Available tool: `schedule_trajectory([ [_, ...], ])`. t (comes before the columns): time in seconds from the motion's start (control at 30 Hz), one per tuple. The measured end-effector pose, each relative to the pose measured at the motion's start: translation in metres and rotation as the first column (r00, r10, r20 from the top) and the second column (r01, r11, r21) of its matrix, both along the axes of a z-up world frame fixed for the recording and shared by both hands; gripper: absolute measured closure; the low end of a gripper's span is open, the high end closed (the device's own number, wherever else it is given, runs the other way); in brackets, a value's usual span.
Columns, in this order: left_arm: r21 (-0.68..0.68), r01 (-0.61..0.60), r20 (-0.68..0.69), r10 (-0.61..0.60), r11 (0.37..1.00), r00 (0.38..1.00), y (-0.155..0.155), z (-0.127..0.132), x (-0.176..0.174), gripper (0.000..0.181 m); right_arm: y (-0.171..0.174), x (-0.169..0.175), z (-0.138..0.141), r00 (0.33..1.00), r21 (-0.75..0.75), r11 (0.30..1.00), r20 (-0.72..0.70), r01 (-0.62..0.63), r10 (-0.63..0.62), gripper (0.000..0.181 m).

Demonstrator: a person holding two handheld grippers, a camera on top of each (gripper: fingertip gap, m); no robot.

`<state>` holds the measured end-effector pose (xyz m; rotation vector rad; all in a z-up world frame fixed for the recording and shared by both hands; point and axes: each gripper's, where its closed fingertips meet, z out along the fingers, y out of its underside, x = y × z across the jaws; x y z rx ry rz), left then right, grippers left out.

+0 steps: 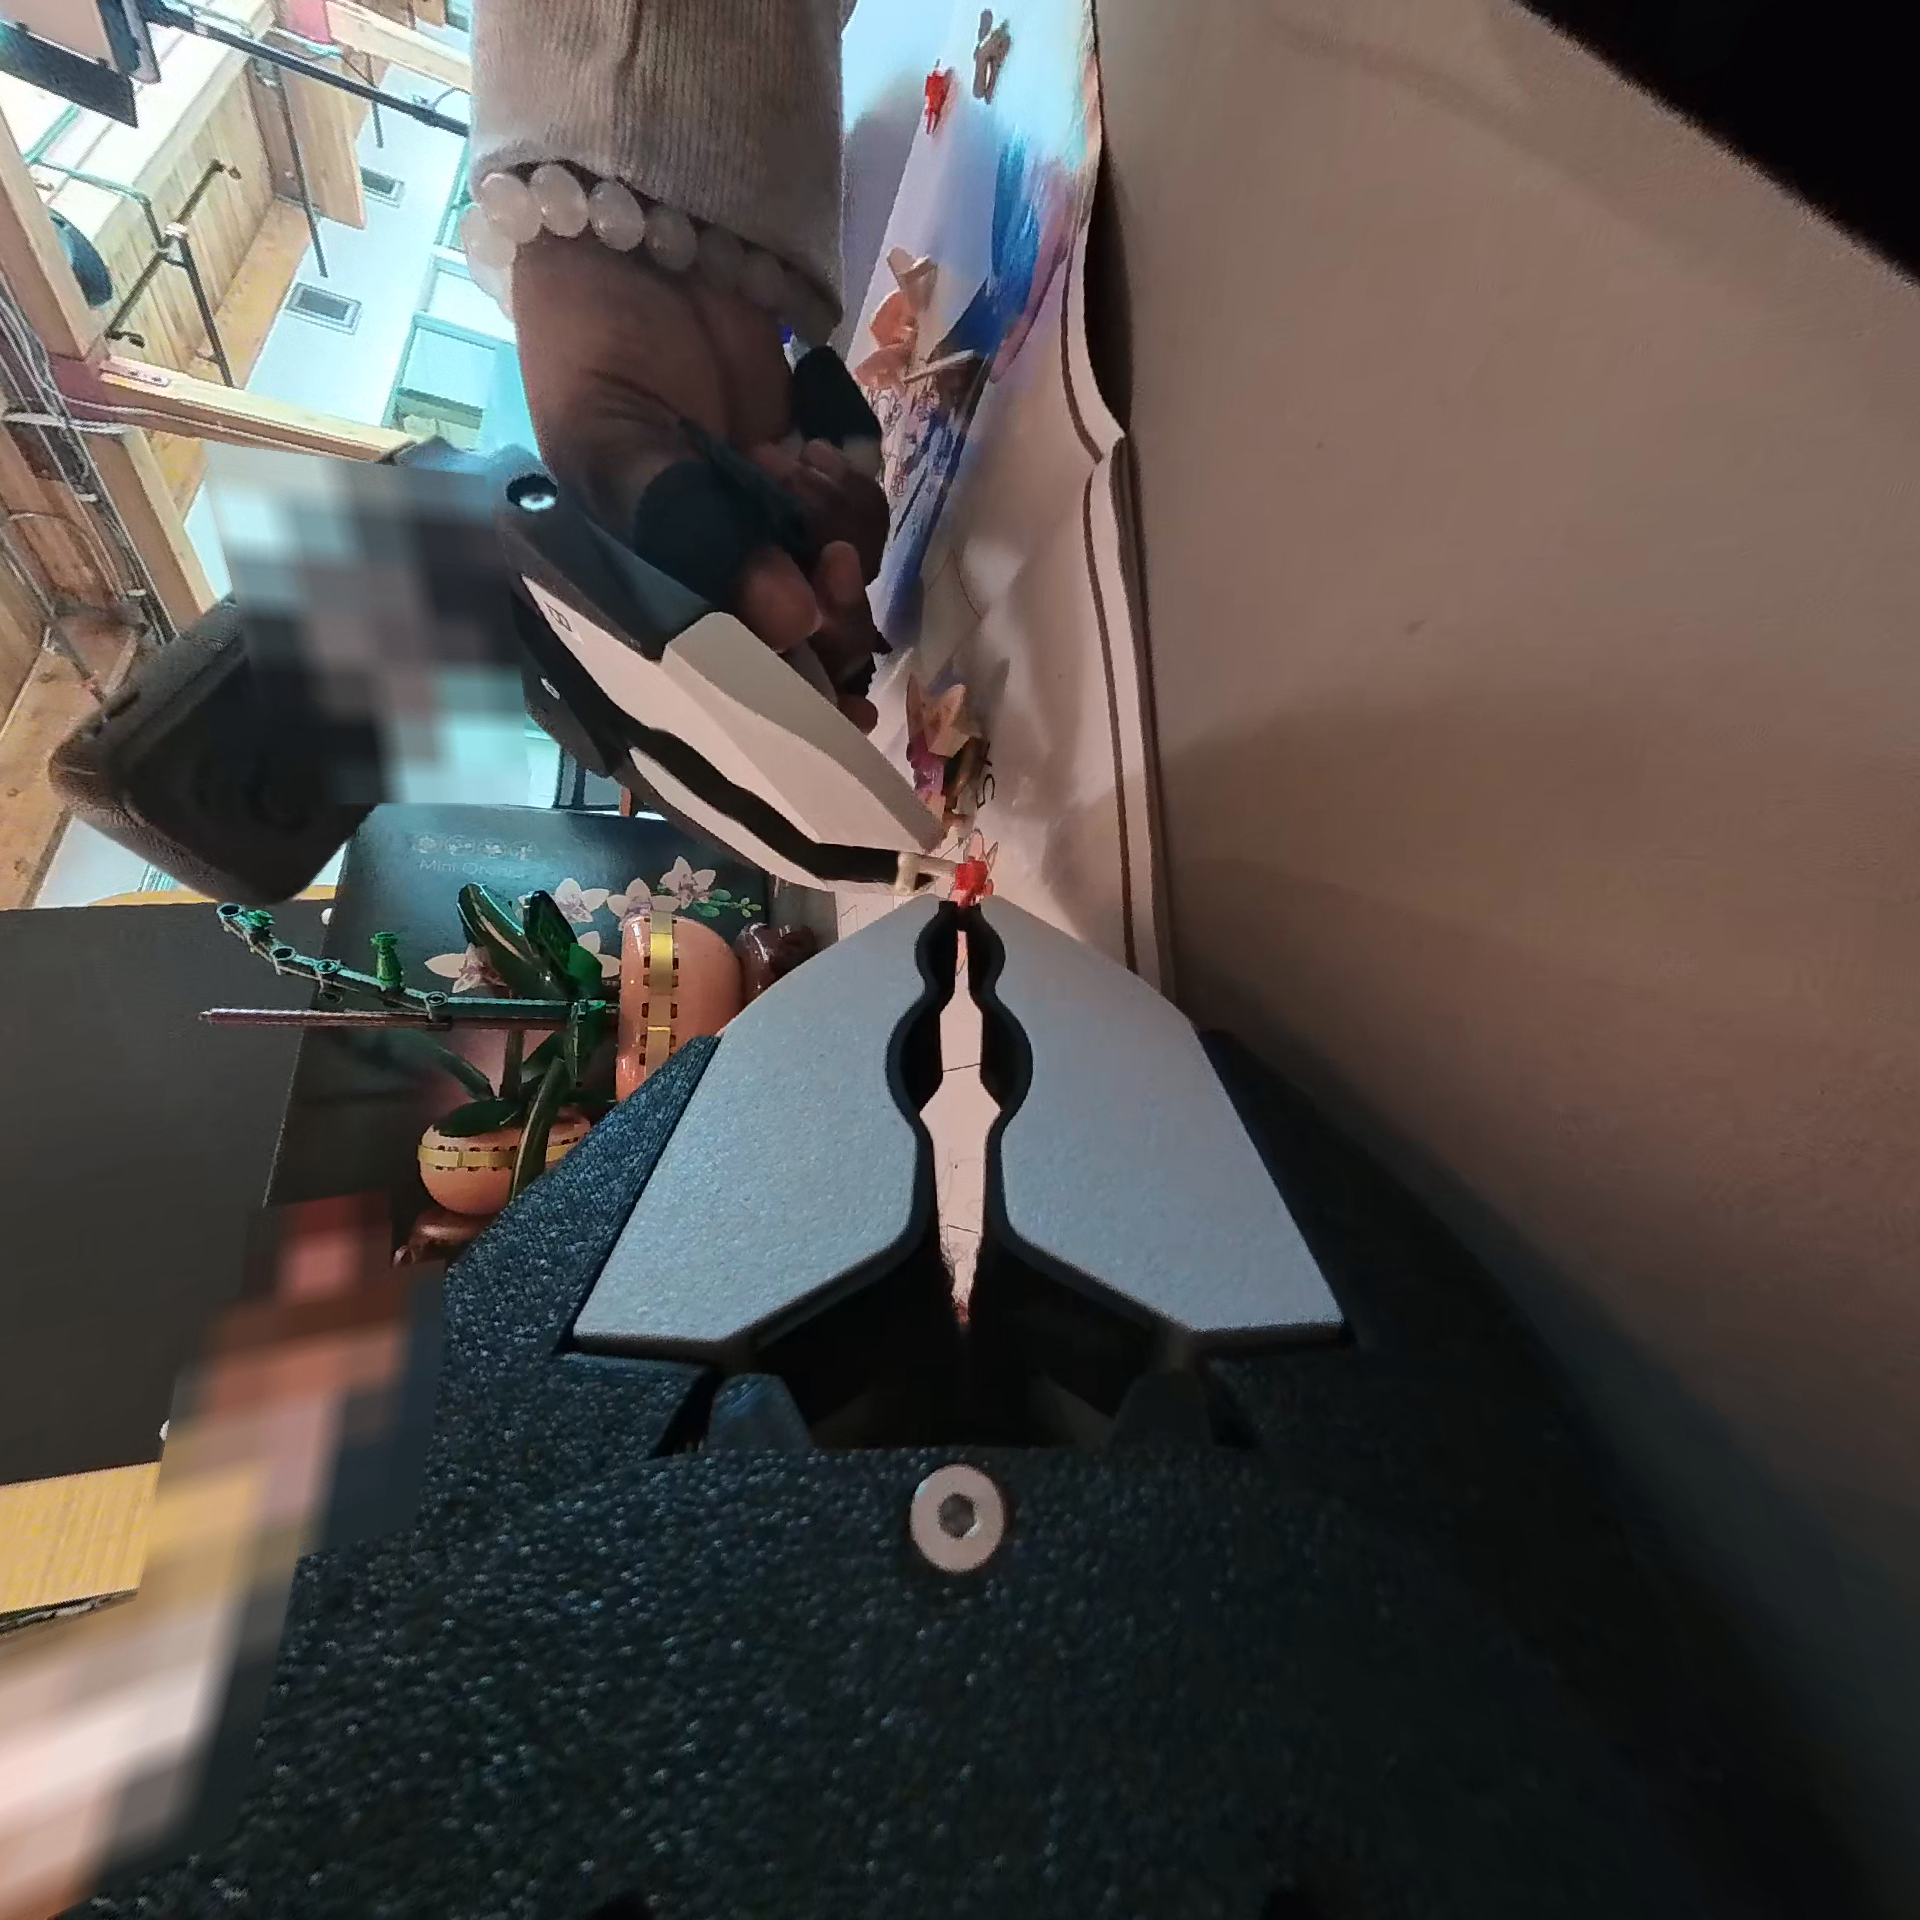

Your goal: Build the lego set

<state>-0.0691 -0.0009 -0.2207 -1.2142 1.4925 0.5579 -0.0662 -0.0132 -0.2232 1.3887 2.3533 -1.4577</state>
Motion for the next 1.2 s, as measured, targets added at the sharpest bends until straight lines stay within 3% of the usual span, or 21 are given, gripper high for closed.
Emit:
schedule_trajectory([
  [0.73,-0.035,0.030,0.040,-0.028,0.999,0.999,-0.004,-0.002,0.004,0.180,-0.002,0.004,-0.002,0.992,-0.053,0.998,0.126,-0.021,0.027,0.179],
  [1.2,-0.155,0.016,0.083,-0.003,0.988,0.997,-0.009,-0.009,0.003,0.180,-0.002,0.004,-0.012,0.994,0.145,0.989,0.108,-0.030,0.014,0.179],
])
